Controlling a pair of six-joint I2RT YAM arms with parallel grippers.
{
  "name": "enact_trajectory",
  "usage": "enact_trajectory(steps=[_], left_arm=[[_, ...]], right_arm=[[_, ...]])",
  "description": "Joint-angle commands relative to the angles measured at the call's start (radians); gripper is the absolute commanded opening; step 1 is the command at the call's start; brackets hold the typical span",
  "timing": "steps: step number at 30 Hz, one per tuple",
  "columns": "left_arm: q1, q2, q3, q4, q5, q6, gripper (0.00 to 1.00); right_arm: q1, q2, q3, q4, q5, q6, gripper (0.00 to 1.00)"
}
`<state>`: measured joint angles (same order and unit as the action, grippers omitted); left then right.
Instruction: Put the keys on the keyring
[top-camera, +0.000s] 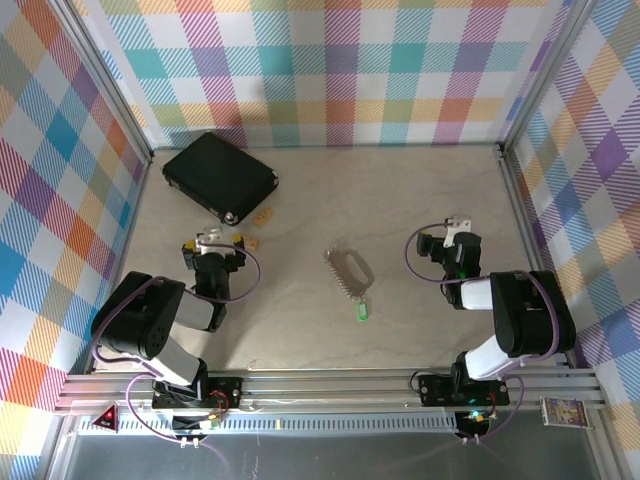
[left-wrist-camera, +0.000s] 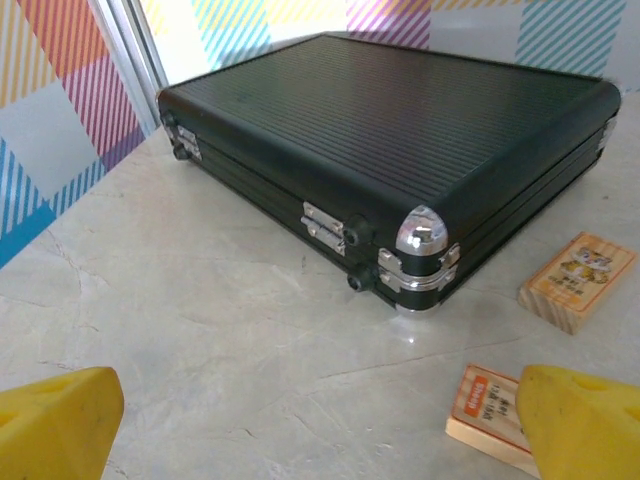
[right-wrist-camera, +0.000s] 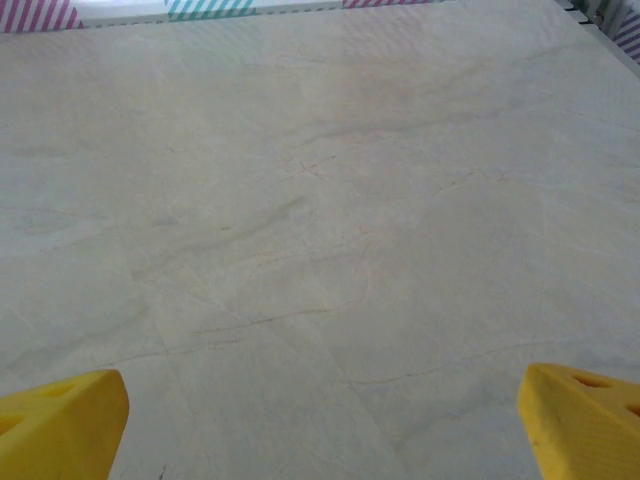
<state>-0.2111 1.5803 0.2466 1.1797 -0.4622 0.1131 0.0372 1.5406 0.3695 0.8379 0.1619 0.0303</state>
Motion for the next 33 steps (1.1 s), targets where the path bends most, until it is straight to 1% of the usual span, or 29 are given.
enact_trajectory(steps=[1,2,4,5,6,13,15,33], left_arm=[[0.036,0.009,0.077,-0.121,0.071,-0.056,1.0],[0.039,-0.007,0.102,-0.21,0.074,-0.07,1.0],[0.06,0.014,0.123,-0.209,0.092,-0.077,1.0],[0.067,0.005,0.133,-0.252,0.102,-0.092,1.0],[0.075,0.012,0.132,-0.234,0.111,-0.091,1.0],[0.079,0.006,0.13,-0.239,0.12,-0.095,1.0],[0.079,0.006,0.131,-0.241,0.137,-0.087,1.0],[0.079,0.006,0.13,-0.238,0.137,-0.087,1.0]], right_arm=[[-0.01,-0.002,0.022,0.035,-0.022,0.018,0.99],[-0.01,-0.001,0.023,0.034,-0.022,0.017,0.99],[-0.01,-0.001,0.023,0.033,-0.022,0.018,0.99],[-0.01,0.0,0.023,0.033,-0.022,0.018,0.99],[-0.01,0.0,0.023,0.033,-0.021,0.016,0.99],[-0.01,-0.001,0.023,0.033,-0.022,0.018,0.99],[-0.01,-0.001,0.024,0.035,-0.022,0.018,0.99],[-0.01,-0.002,0.021,0.039,-0.021,0.016,0.99]])
